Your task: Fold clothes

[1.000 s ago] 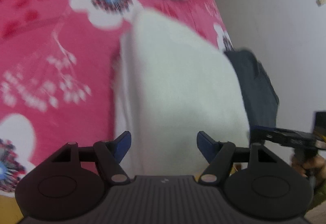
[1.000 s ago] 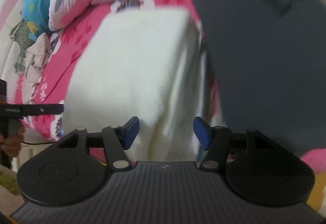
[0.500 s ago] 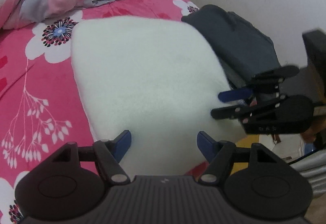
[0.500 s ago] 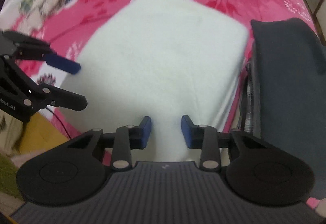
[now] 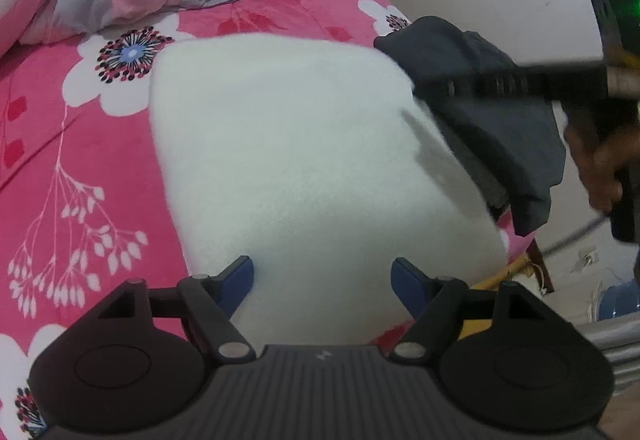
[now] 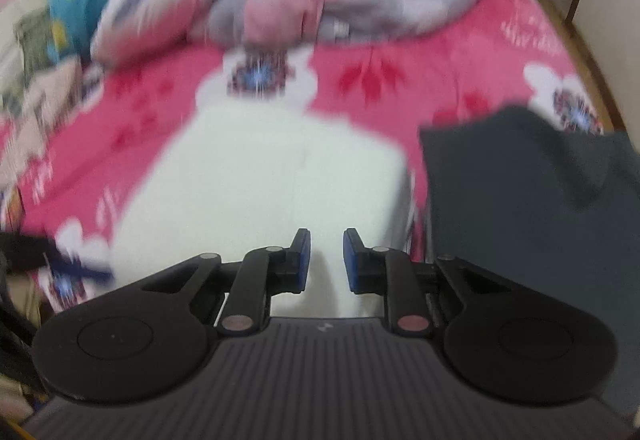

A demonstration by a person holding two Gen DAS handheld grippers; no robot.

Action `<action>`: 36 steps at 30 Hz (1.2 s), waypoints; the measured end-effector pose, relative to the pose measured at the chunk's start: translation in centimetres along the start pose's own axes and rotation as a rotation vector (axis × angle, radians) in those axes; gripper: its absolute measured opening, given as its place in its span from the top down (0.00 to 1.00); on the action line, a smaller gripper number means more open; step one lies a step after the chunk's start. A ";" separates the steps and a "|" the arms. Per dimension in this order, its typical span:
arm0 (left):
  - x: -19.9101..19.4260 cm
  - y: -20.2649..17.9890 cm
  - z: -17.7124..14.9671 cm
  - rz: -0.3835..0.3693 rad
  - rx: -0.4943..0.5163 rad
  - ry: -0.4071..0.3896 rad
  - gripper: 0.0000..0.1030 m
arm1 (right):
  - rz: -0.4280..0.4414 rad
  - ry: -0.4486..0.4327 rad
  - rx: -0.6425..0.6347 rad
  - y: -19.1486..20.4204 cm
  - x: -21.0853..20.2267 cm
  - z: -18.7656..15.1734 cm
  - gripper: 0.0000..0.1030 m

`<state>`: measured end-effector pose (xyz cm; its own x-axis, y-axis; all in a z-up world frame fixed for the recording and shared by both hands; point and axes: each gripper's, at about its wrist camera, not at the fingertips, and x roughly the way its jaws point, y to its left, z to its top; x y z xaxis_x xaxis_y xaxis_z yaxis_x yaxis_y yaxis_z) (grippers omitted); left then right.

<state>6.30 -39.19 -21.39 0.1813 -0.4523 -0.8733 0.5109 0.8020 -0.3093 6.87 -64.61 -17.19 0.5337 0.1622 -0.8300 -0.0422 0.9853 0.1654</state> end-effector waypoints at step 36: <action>-1.1 1.5 -2.2 0.096 -0.178 0.034 0.27 | 0.117 -0.035 0.017 3.6 6.8 4.5 0.81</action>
<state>5.00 -36.68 -21.73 0.1916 -0.3593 -0.9134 0.3357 0.8985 -0.2830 14.16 -60.19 -19.88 0.5551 0.2738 -0.7855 -0.0919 0.9587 0.2692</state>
